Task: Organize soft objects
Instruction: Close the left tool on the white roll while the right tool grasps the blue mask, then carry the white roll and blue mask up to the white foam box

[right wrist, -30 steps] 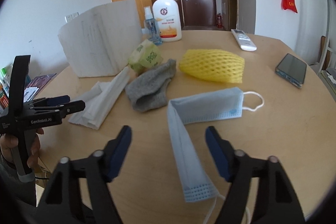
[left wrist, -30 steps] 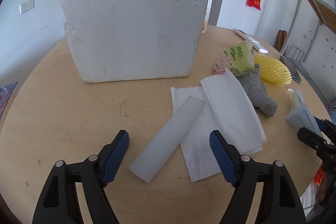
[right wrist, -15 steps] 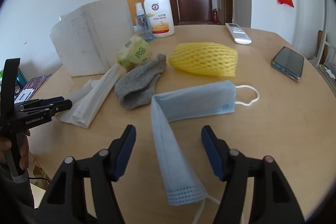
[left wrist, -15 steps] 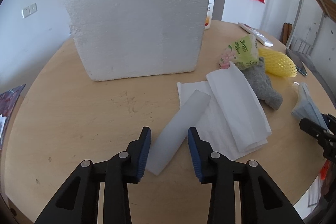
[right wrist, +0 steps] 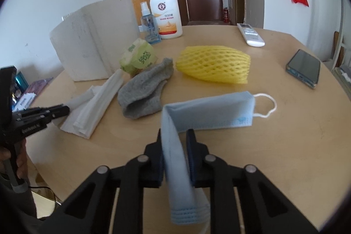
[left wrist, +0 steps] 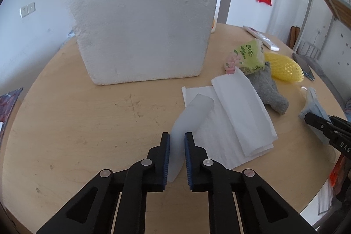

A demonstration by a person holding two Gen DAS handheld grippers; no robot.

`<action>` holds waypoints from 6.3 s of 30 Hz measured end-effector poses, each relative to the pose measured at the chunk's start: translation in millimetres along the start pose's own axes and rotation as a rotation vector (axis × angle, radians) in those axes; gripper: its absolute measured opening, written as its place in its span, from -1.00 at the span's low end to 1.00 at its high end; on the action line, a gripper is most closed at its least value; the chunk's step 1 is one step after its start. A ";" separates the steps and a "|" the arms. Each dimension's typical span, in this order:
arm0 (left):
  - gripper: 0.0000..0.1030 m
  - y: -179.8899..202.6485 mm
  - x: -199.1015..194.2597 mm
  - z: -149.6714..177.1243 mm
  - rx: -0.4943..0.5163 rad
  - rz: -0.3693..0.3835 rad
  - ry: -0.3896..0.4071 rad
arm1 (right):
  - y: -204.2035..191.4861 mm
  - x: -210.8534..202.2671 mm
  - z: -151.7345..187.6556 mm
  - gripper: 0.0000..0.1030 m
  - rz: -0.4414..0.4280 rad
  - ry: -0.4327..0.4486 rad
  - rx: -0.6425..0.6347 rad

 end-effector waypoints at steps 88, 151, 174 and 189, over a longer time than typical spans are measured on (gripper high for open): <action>-0.87 32.0 -205.2 -35.1 0.032 -0.053 0.483 | -88.5 -157.3 -63.4 -0.88 -0.244 0.489 -0.092; -0.86 -58.4 -114.5 -172.4 -0.045 -0.214 0.469 | -198.8 -18.9 -204.3 -0.87 -0.418 0.399 -0.204; -0.86 -57.9 -36.2 -220.2 0.005 -0.147 0.393 | -196.0 41.6 -239.0 -0.87 -0.366 0.352 -0.214; -0.56 -64.1 -11.1 -225.7 0.010 -0.139 0.383 | -195.0 49.0 -240.1 -0.87 -0.345 0.334 -0.198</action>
Point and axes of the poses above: each gripper's, at about its wrist camera, not at the fingertips, and x roughly the way its jaws point, y to its right, z to its underside, the point moved 6 cm from there along x, roughly the way its jaws point, and after that the axes turned 10 degrees about y, right-handed, at the moved point
